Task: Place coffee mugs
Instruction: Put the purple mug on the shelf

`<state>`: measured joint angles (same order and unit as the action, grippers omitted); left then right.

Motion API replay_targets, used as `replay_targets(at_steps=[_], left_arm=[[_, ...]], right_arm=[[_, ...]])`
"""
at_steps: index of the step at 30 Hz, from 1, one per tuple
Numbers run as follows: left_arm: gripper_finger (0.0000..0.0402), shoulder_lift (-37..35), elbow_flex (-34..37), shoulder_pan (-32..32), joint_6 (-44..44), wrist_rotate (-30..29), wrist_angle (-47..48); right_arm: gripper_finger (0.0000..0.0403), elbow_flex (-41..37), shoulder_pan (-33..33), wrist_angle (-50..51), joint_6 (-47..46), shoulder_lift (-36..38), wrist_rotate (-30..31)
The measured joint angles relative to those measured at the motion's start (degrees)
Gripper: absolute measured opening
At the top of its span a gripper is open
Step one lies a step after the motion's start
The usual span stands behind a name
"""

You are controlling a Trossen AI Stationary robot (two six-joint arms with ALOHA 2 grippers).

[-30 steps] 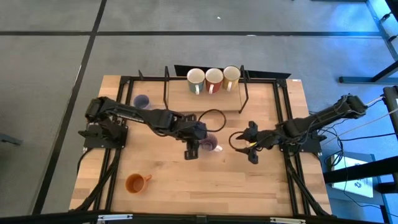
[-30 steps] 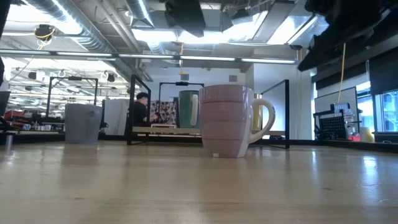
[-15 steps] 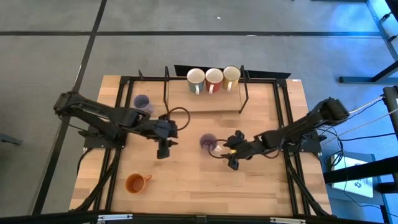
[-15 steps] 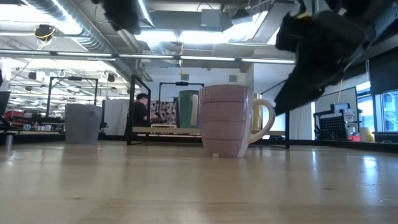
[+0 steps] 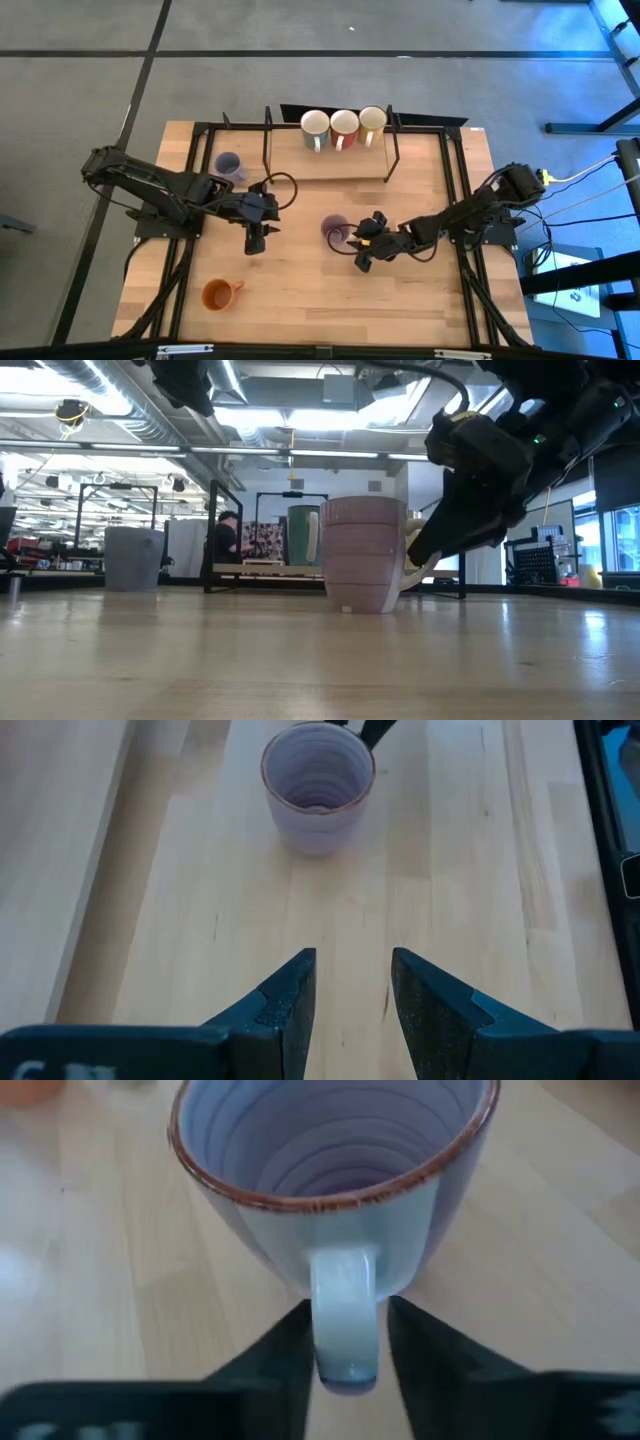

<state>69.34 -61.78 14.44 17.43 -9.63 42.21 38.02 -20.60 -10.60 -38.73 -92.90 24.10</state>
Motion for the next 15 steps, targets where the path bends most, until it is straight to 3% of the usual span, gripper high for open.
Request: replay_targets(at_steps=[4, 11, 15], left_arm=[[0.0128, 0.0, 0.0, 0.0, 0.0, -0.1, -0.2], [0.0128, -0.6, 0.0, 0.0, 0.1, 0.3, -0.5], [0.0128, -1.4, 0.0, 0.0, 0.8, 2.1, -0.2]], right_arm=[[0.0032, 0.0, 0.0, 0.1, 0.3, 0.0, 1.6], [0.0029, 1.7, -0.1, 1.2, -1.7, 0.2, 6.8], [0.0029, 4.9, -0.1, 7.7, -3.4, 1.5, 12.0]])
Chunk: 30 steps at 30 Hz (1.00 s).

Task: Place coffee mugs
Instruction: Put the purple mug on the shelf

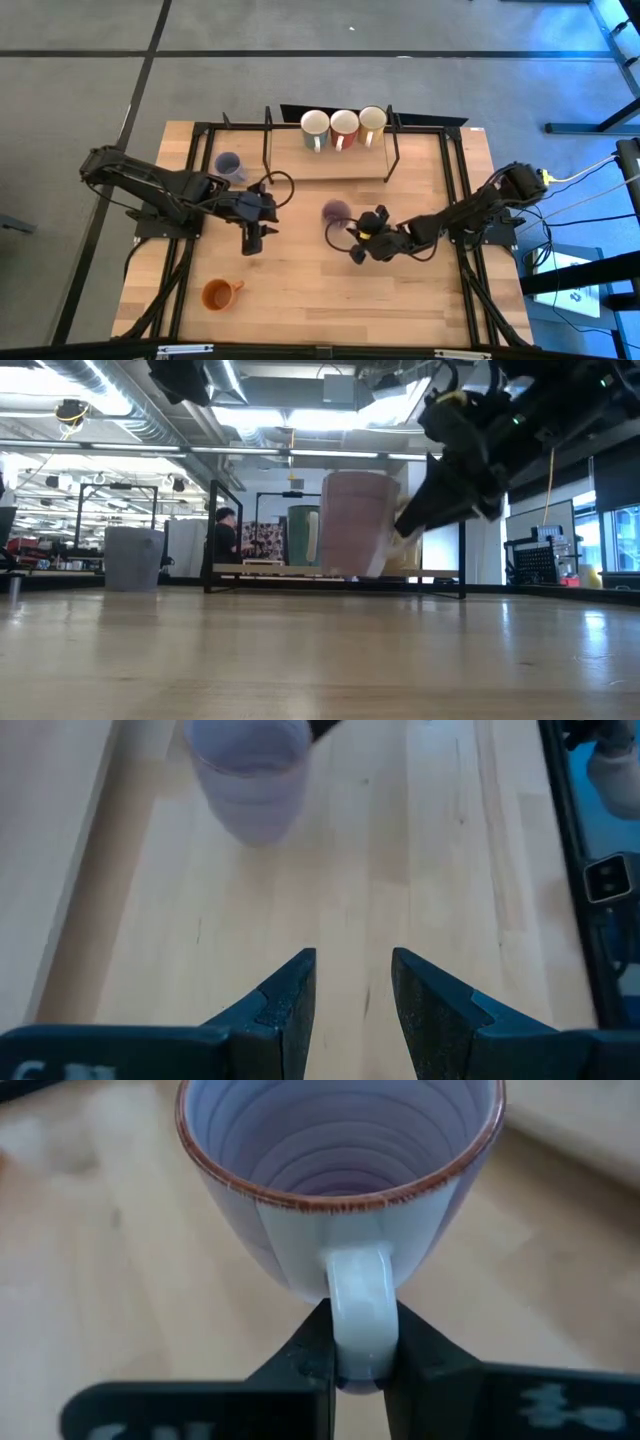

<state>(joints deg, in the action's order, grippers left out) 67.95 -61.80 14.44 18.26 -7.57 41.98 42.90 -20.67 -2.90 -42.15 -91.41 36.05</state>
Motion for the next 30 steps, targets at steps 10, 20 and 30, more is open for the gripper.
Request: replay_targets(at_steps=[10, 20, 30], left_arm=[[0.0128, -3.2, -0.1, 0.0, 2.2, -0.3, 1.3], [0.0128, -3.5, -0.1, -0.1, 2.6, -1.1, 0.7], [0.0128, -3.5, -0.1, 0.0, 2.7, -2.0, 0.7]], right_arm=[[0.0029, 8.4, 0.1, 31.6, -21.8, 5.7, 12.0], [0.0029, 9.5, 7.2, 42.5, -34.7, 8.0, 12.7], [0.0029, 9.5, 17.3, 39.4, -34.1, 8.0, 13.6]])
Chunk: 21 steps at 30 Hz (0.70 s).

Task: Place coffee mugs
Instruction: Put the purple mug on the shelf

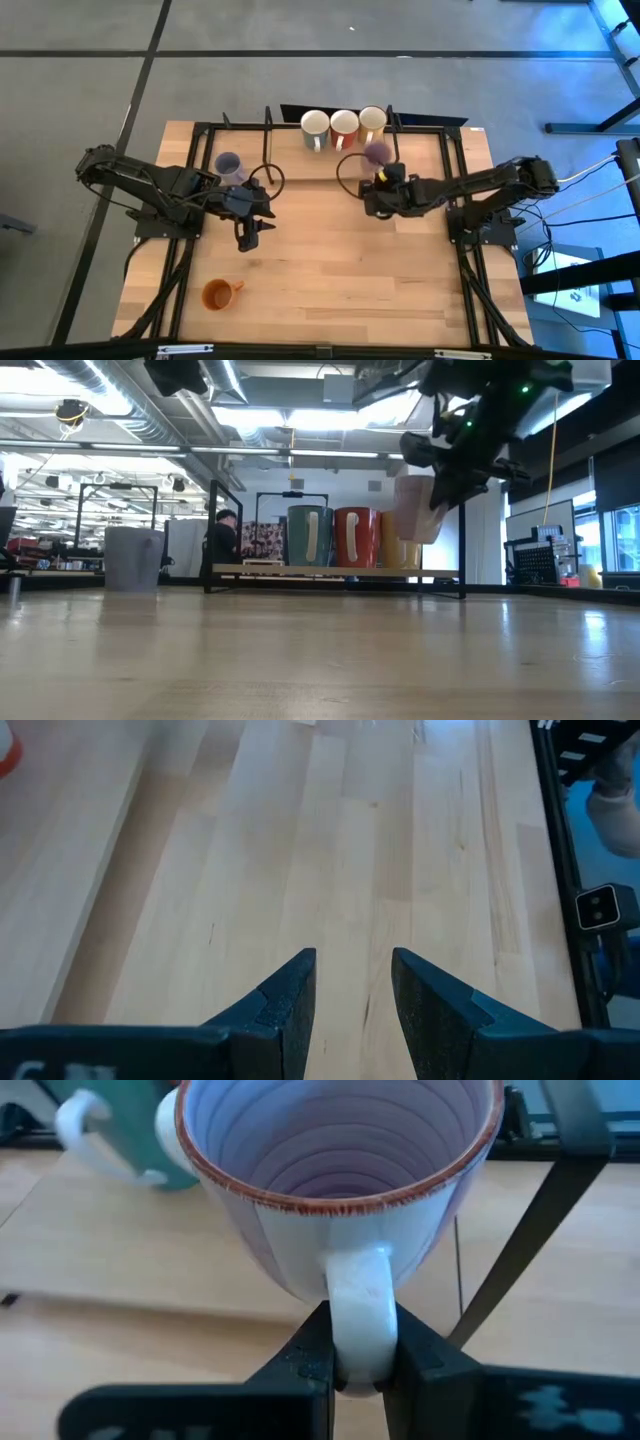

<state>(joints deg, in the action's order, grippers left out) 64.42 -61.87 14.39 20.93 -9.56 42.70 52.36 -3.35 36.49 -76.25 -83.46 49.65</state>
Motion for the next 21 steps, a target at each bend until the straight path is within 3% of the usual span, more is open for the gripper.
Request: replay_targets(at_steps=[11, 21], left_arm=[[0.0128, 0.0, 0.0, 0.0, -0.4, -0.1, 0.0], [0.0127, 0.0, 0.0, 0.0, -1.9, -0.4, -0.1]], right_arm=[[0.0029, 0.0, 4.5, -1.6, 0.8, -0.2, 0.2], [0.0029, -0.1, 6.5, -5.3, 4.6, -5.7, -2.8]])
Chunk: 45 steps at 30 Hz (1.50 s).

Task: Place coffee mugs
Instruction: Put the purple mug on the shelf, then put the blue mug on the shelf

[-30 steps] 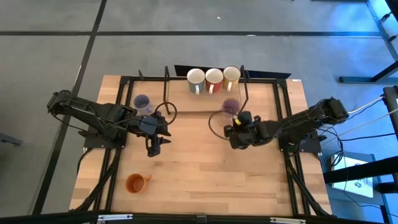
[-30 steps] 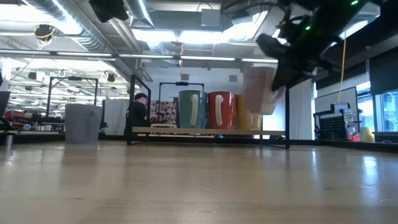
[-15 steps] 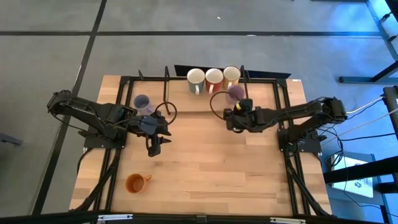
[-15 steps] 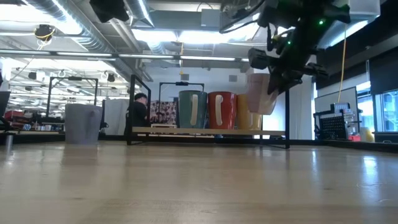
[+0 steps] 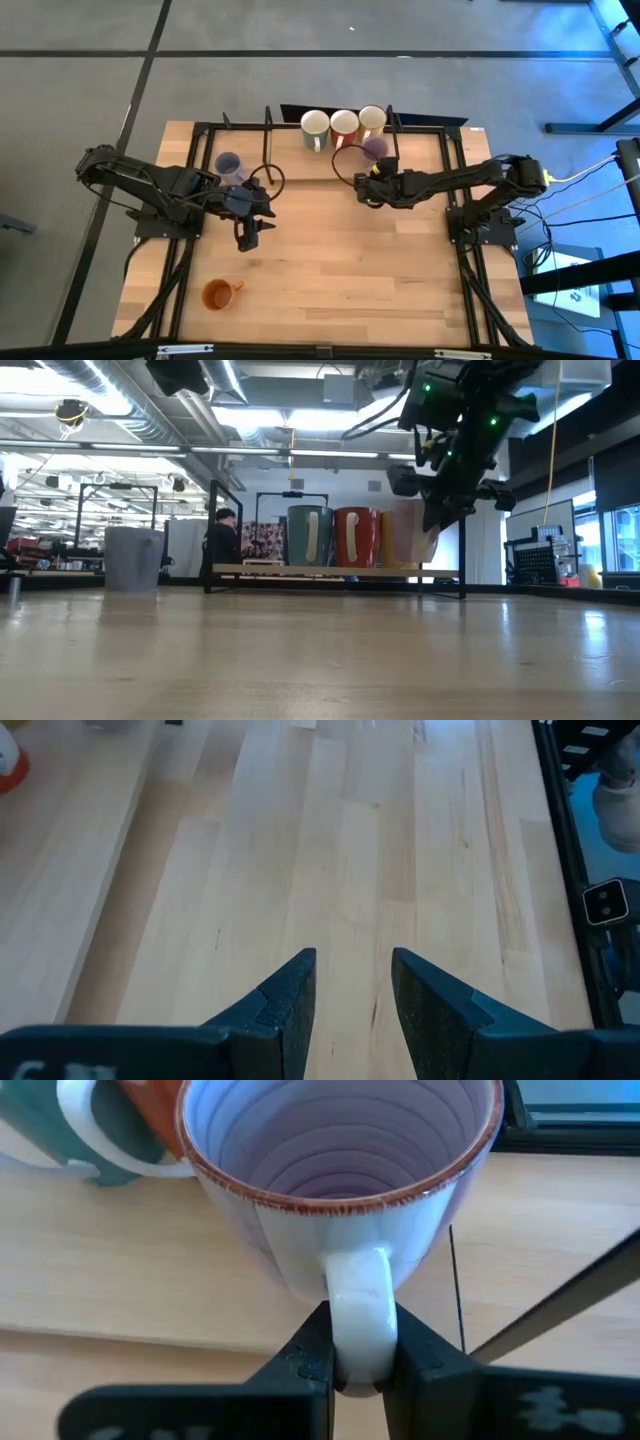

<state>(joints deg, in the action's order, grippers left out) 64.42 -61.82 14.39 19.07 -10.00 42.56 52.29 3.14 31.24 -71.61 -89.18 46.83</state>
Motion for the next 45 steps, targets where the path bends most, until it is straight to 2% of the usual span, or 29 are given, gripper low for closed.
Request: replay_targets(at_steps=[8, 13, 21, 24, 34, 45], left_arm=[[0.0127, 0.0, 0.0, 0.0, -0.2, 0.0, -0.3], [0.0127, 0.0, 0.0, 0.0, -0.2, 0.0, -0.3], [0.0127, 0.0, 0.0, 0.0, -0.1, 0.0, -0.3], [0.0127, 0.0, 0.0, 0.0, -0.1, 0.0, -0.3], [0.0127, 0.0, 0.0, 0.0, -0.1, 0.0, -0.3], [0.0127, -3.6, 0.0, 0.0, 1.4, -1.3, 0.2]], right_arm=[[0.0029, 0.0, 0.0, -0.5, 0.0, -1.0, 0.4], [0.0048, 0.0, 0.0, -0.3, -0.2, -1.7, 0.3], [0.0053, 0.0, -0.1, -1.3, -0.2, -1.7, 0.0], [0.0075, 0.0, -0.1, -1.3, -0.3, -1.7, 0.3], [0.0188, 0.1, -0.2, -1.2, -0.1, -0.1, 0.0], [0.0202, 0.8, -0.5, 1.6, 6.4, 10.1, -1.6]])
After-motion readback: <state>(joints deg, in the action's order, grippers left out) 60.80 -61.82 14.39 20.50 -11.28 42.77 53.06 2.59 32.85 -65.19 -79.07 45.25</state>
